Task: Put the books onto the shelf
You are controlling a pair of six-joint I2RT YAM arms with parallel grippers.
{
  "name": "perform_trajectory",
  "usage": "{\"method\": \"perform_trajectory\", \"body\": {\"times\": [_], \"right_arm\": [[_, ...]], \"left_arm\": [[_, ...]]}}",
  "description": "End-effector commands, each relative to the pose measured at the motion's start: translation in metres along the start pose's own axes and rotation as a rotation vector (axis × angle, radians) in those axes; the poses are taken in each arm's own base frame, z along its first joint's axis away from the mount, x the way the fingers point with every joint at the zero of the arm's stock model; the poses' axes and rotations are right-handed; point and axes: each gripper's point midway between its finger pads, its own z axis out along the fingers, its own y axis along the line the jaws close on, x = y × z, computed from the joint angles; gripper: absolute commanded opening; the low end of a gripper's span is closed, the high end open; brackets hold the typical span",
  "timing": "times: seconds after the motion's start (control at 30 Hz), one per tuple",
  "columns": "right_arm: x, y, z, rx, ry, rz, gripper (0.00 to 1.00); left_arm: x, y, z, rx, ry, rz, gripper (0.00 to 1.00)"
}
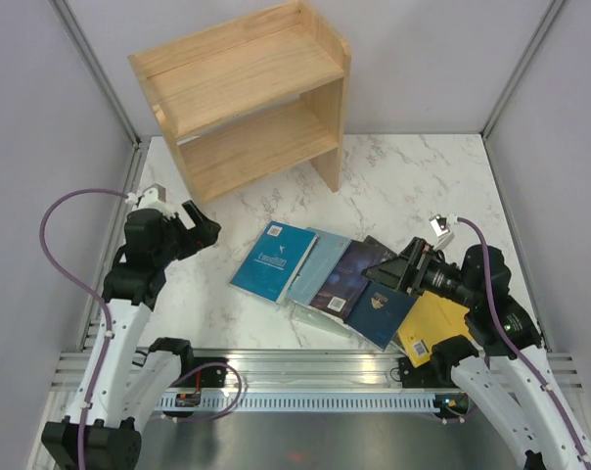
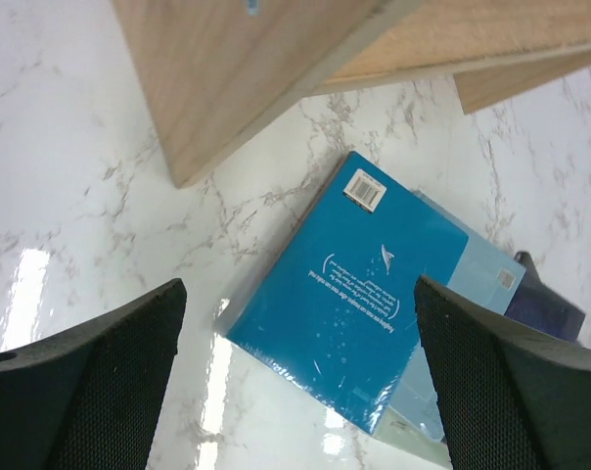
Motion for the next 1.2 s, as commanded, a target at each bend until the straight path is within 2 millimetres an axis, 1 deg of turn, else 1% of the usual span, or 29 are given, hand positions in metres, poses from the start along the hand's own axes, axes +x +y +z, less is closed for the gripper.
{"method": "perform_trajectory", "body": {"times": [0.0, 0.03, 0.07, 0.13, 0.17, 0.2, 0.23, 0.27, 0.3, 0.33, 0.37, 0.4, 0.43, 0.5, 0.57, 0.6, 0.63, 0.7, 0.73, 0.8, 0.83, 0.87, 0.9, 0.93, 0.97, 1.03, 1.1, 1.13, 1.17], "right_arm": [[-0.007, 0.010, -0.006, -0.025, -0.057, 0.000, 0.98], [-0.009, 0.014, -0.006, -0.038, -0.056, -0.024, 0.98], [-0.012, 0.021, -0.007, -0.052, -0.057, -0.041, 0.98], [-0.014, 0.019, -0.004, -0.041, -0.059, -0.022, 0.98], [-0.014, 0.012, -0.001, -0.019, -0.062, 0.000, 0.98], [-0.013, 0.009, 0.001, -0.013, -0.049, 0.010, 0.98], [-0.012, 0.002, 0.009, 0.004, -0.020, 0.031, 0.98], [-0.004, 0.003, 0.013, -0.022, 0.043, 0.049, 0.98], [-0.004, 0.005, 0.020, -0.054, 0.068, 0.051, 0.98], [-0.002, -0.001, 0.029, -0.044, 0.107, 0.115, 0.98], [0.005, -0.012, 0.035, -0.036, 0.137, 0.153, 0.98], [0.005, -0.015, 0.039, -0.046, 0.139, 0.165, 0.98], [0.009, -0.029, 0.046, -0.006, 0.166, 0.218, 0.98], [0.017, -0.042, 0.052, 0.027, 0.212, 0.250, 0.98], [0.008, -0.039, 0.055, 0.026, 0.195, 0.200, 0.98], [0.005, -0.042, 0.057, 0.050, 0.181, 0.193, 0.98], [-0.001, -0.040, 0.058, 0.057, 0.164, 0.177, 0.98], [-0.004, -0.045, 0.060, 0.083, 0.154, 0.169, 0.98], [-0.005, -0.050, 0.062, 0.099, 0.151, 0.176, 0.98], [-0.005, -0.055, 0.066, 0.114, 0.156, 0.178, 0.98], [-0.005, -0.056, 0.066, 0.118, 0.157, 0.178, 0.98], [-0.006, -0.055, 0.066, 0.117, 0.157, 0.177, 0.98], [-0.005, -0.057, 0.067, 0.121, 0.162, 0.180, 0.98], [-0.005, -0.057, 0.067, 0.123, 0.165, 0.180, 0.98], [-0.005, -0.056, 0.067, 0.119, 0.168, 0.179, 0.98], [-0.003, -0.055, 0.066, 0.122, 0.177, 0.179, 0.98], [0.001, -0.057, 0.063, 0.129, 0.188, 0.180, 0.98], [0.001, -0.057, 0.062, 0.132, 0.189, 0.179, 0.98], [0.002, -0.056, 0.061, 0.130, 0.194, 0.171, 0.98]], "left_arm": [[-0.006, 0.018, -0.032, -0.197, -0.015, -0.223, 1.00], [-0.001, 0.020, -0.036, -0.212, -0.005, -0.255, 1.00], [0.014, 0.022, -0.037, -0.203, 0.034, -0.249, 1.00], [0.028, 0.023, -0.037, -0.185, 0.065, -0.254, 1.00], [0.036, 0.012, -0.035, -0.105, 0.093, -0.249, 1.00], [0.035, 0.003, -0.035, -0.045, 0.089, -0.225, 1.00], [0.036, -0.009, -0.036, 0.035, 0.102, -0.185, 1.00], [0.030, -0.013, -0.039, 0.054, 0.082, -0.182, 1.00], [0.027, -0.017, -0.044, 0.073, 0.069, -0.181, 1.00], [0.029, -0.025, -0.048, 0.115, 0.082, -0.182, 1.00], [0.034, -0.027, -0.047, 0.136, 0.095, -0.187, 1.00], [0.036, -0.030, -0.047, 0.156, 0.105, -0.186, 1.00], [0.042, -0.038, -0.048, 0.204, 0.148, -0.185, 1.00], [0.063, -0.038, -0.035, 0.211, 0.272, -0.212, 1.00], [0.080, -0.041, -0.031, 0.231, 0.362, -0.224, 1.00], [0.085, -0.040, -0.028, 0.219, 0.385, -0.242, 1.00], [0.091, -0.039, -0.027, 0.212, 0.401, -0.255, 1.00], [0.099, -0.040, -0.027, 0.200, 0.424, -0.277, 1.00], [0.108, -0.037, -0.024, 0.174, 0.446, -0.317, 1.00], [0.124, -0.038, -0.023, 0.150, 0.491, -0.371, 0.99], [0.138, -0.035, -0.022, 0.140, 0.522, -0.393, 0.99], [0.143, -0.044, -0.021, 0.176, 0.525, -0.386, 1.00], [0.148, -0.047, -0.021, 0.169, 0.541, -0.431, 1.00], [0.158, -0.044, -0.019, 0.153, 0.556, -0.449, 1.00], [0.165, -0.048, -0.019, 0.158, 0.571, -0.452, 1.00], [0.178, -0.041, -0.015, 0.105, 0.584, -0.503, 1.00], [0.183, -0.044, -0.011, 0.118, 0.567, -0.522, 1.00], [0.191, -0.038, -0.007, 0.089, 0.565, -0.563, 1.00], [0.195, -0.038, -0.005, 0.093, 0.560, -0.580, 1.00]]}}
